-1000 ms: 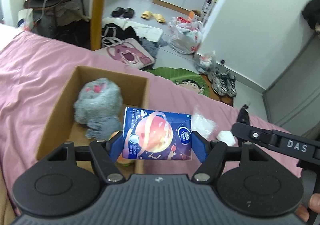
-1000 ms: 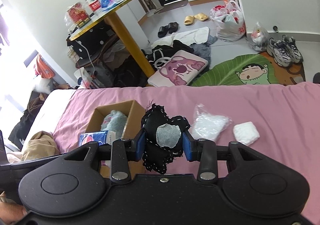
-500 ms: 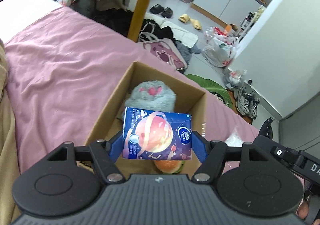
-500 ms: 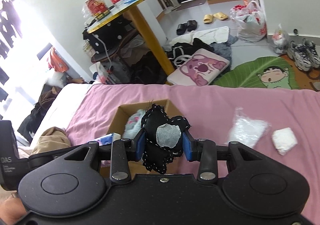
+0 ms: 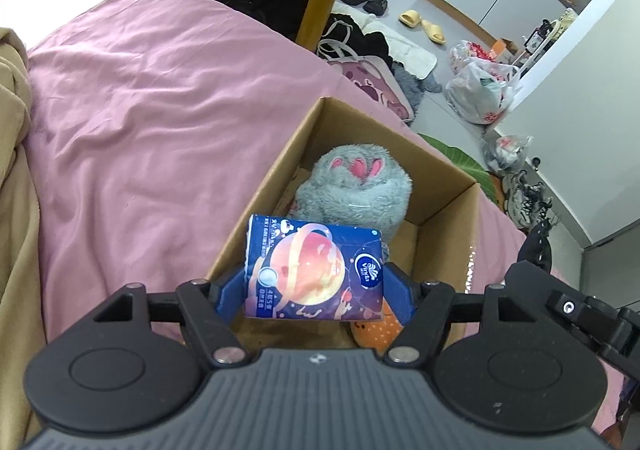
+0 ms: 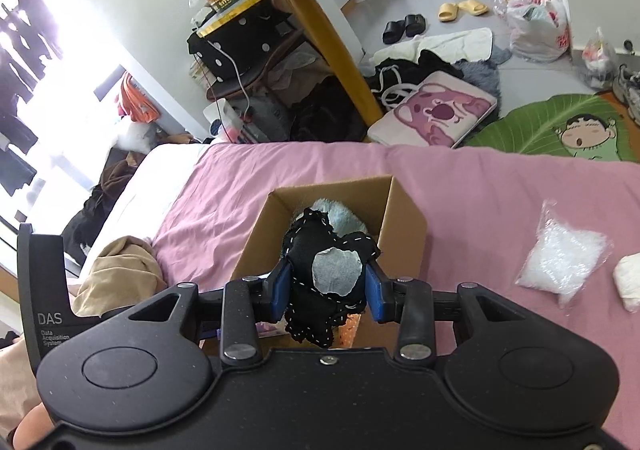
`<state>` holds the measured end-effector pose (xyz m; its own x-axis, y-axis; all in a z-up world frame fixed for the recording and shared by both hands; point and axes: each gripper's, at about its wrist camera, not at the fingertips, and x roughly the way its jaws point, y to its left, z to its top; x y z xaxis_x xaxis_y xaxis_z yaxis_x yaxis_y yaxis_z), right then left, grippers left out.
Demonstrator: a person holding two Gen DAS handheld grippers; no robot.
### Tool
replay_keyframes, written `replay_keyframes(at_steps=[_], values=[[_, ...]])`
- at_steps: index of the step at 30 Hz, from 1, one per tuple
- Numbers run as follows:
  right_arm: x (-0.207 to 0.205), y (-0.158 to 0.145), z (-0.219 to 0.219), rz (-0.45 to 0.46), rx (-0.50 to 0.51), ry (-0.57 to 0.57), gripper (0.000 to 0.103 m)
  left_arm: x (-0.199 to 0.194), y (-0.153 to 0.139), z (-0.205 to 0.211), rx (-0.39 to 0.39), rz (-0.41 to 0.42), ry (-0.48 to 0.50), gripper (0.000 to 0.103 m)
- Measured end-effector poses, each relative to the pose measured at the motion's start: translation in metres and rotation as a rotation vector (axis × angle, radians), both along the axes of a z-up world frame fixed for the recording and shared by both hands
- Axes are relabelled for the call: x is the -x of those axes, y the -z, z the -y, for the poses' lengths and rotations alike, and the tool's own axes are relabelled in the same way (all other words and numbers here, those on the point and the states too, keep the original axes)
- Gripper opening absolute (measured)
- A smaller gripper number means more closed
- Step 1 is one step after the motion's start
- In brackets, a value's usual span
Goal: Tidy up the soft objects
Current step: 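Carry the packet and lace item into the box and open both grippers, then withdraw both grippers from the box over the plastic bag and white bundle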
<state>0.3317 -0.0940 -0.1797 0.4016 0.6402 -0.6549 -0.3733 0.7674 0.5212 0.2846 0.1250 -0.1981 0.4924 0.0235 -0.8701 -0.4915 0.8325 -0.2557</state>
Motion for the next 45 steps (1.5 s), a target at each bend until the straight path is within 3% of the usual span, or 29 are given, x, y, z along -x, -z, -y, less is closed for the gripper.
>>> replay_keyframes(at_steps=[5, 23, 28, 30, 34, 45], values=[[0.001, 0.001, -0.008, -0.016, 0.008, -0.033, 0.038, -0.004, 0.003, -0.001, 0.005, -0.030, -0.005, 0.072], [0.002, 0.012, -0.058, -0.079, 0.092, -0.164, 0.041, 0.014, -0.025, -0.034, 0.081, 0.070, -0.119, 0.079], [0.009, 0.016, -0.071, -0.080, 0.194, -0.191, 0.047, 0.015, -0.023, -0.040, 0.106, 0.074, -0.131, 0.079], [0.014, 0.015, -0.075, -0.071, 0.238, -0.198, 0.054, 0.015, -0.022, -0.041, 0.111, 0.075, -0.126, 0.079], [0.017, 0.009, -0.073, -0.072, 0.239, -0.188, 0.066, 0.015, -0.022, -0.041, 0.116, 0.077, -0.110, 0.079], [0.020, -0.011, -0.047, -0.053, 0.218, -0.149, 0.071, 0.015, -0.029, -0.029, 0.103, 0.080, -0.072, 0.086]])
